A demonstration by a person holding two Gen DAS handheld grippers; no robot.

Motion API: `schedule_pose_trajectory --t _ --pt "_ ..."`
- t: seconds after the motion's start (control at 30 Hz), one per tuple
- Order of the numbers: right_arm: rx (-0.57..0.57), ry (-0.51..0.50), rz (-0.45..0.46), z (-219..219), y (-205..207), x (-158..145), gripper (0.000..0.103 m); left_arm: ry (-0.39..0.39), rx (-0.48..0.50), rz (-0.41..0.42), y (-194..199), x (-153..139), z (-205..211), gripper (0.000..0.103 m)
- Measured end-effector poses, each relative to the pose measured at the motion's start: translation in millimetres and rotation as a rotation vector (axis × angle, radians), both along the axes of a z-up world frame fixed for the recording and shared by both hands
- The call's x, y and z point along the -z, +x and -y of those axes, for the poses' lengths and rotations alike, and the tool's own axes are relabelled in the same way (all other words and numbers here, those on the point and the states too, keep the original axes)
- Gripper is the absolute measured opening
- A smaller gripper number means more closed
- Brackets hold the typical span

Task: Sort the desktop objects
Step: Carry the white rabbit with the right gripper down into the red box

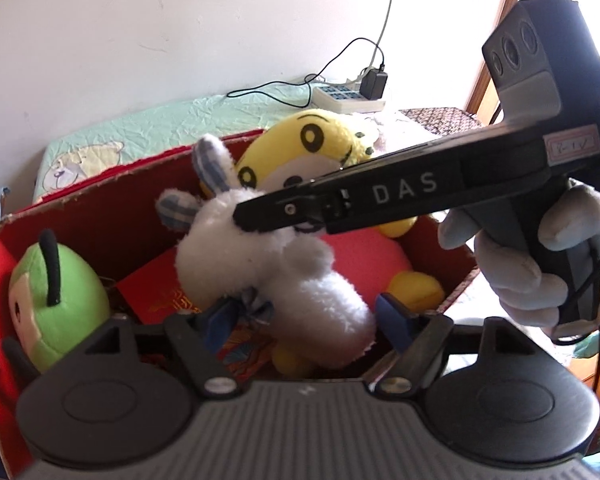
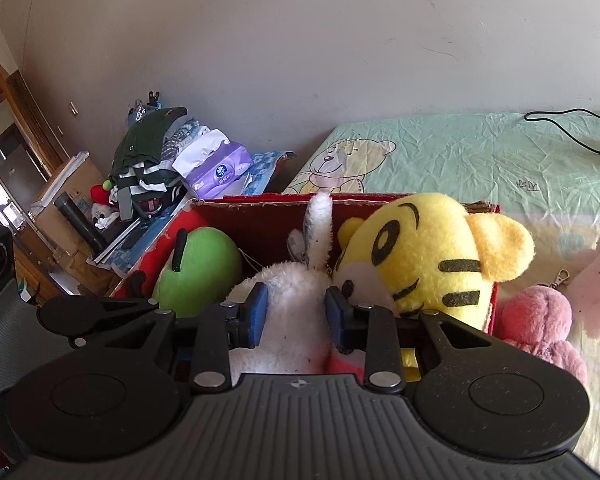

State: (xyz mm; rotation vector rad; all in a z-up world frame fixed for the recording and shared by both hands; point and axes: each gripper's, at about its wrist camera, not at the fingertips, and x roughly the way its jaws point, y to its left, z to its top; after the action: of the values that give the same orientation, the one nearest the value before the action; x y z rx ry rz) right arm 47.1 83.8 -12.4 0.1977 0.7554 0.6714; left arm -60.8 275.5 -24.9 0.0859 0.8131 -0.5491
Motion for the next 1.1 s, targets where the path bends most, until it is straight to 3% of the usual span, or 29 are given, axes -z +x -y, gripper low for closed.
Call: schedule_pose_trajectory --t 0.2,0.6,0.73,0.93,1.1 --pt "0.004 0.008 0.014 -8 -5 -8 0.039 0.005 -0.007 0.001 8 -2 1 0.079" --pt "0.033 -0.041 0.026 -11 -9 -6 0.036 -0.026 -0.062 -0.024 14 -2 -11 0.085" --pt "0.057 0.015 0.041 -1 -14 -11 0.037 -0.034 -0.036 0.018 7 -9 -2 0.085" --pt "-0.045 0.092 0.088 4 -18 -26 0.036 -0.028 0.023 0.057 2 -10 21 0.095" --pt "-0.067 0.065 0.054 0 -7 -17 0.035 -0.022 0.03 0.073 3 -7 27 0.098"
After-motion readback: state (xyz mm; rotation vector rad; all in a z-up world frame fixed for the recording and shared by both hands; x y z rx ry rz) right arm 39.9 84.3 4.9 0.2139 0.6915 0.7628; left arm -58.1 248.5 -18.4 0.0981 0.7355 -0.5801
